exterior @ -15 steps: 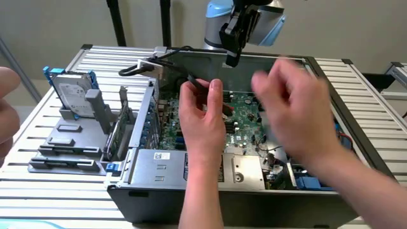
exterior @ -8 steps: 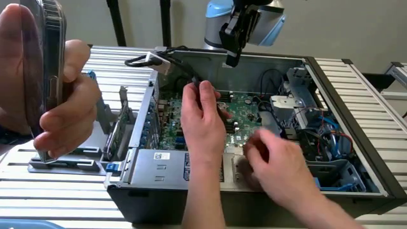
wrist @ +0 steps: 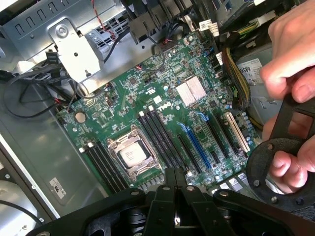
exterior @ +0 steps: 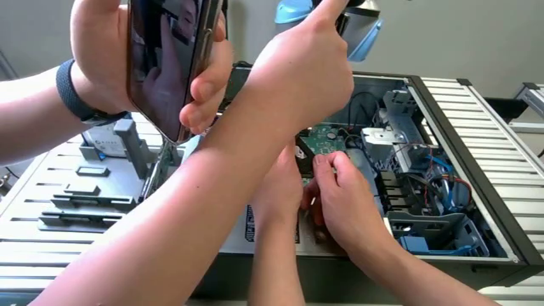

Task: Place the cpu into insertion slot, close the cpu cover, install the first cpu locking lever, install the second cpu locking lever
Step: 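Install the second cpu locking lever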

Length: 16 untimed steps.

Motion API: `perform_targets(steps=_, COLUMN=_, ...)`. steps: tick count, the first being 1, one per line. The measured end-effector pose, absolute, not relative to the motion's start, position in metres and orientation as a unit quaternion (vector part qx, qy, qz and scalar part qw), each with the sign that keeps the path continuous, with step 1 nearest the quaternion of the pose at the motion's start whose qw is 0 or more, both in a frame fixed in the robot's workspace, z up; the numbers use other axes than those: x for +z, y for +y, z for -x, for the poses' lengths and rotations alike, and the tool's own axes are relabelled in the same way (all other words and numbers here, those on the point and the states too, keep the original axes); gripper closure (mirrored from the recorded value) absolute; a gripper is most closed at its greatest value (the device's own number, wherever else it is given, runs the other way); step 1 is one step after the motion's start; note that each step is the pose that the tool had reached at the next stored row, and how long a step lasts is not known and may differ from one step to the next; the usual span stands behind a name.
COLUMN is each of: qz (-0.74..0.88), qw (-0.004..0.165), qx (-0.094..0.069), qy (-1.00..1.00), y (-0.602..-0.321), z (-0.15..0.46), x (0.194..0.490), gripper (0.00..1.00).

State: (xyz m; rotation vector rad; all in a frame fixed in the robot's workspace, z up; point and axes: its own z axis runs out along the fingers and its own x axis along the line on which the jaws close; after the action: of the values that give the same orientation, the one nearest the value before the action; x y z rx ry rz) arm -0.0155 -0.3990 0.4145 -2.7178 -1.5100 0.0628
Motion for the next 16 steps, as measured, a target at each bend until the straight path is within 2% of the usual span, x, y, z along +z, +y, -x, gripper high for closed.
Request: perform_targets(steps=16, qz=0.874, qw=0.016, qx=0.020, qy=-0.485, y=-0.3990, z=0.0153, x=0.4145, gripper=0.89)
